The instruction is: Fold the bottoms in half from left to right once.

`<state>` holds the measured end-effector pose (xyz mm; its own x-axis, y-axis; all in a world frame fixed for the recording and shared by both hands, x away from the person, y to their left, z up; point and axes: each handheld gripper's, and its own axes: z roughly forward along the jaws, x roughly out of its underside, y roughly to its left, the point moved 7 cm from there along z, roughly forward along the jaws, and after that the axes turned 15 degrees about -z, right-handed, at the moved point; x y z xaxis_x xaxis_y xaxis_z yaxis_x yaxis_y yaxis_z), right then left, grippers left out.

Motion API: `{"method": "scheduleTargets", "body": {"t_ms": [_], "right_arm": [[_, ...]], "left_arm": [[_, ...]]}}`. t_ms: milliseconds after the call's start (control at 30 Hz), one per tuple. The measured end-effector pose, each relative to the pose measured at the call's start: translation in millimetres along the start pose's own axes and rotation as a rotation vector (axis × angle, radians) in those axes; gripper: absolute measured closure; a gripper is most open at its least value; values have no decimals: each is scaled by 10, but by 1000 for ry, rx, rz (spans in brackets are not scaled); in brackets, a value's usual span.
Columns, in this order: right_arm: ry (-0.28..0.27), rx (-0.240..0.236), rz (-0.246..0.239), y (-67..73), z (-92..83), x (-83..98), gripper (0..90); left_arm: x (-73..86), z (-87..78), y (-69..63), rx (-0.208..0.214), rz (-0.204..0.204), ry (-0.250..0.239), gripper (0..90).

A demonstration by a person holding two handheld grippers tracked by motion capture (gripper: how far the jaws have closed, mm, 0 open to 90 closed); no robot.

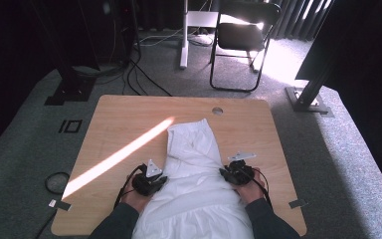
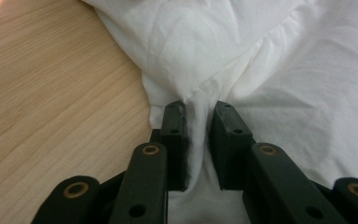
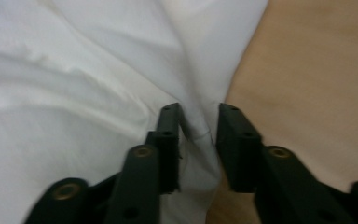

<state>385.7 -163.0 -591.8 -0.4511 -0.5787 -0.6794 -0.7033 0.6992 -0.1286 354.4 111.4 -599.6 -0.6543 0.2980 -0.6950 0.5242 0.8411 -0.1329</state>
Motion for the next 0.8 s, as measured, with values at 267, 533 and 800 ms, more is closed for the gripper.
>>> {"method": "scheduleTargets", "body": {"t_ms": [267, 533, 800], "right_arm": [[-161, -56, -122, 181, 25, -601, 498], [-21, -49, -321, 383, 657, -885, 419], [-46, 79, -24, -568, 645, -839, 850]], "left_arm": [[-6, 19, 18, 10, -15, -18, 749], [3, 18, 29, 23, -24, -28, 749], [2, 19, 23, 19, -19, -26, 750]]}}
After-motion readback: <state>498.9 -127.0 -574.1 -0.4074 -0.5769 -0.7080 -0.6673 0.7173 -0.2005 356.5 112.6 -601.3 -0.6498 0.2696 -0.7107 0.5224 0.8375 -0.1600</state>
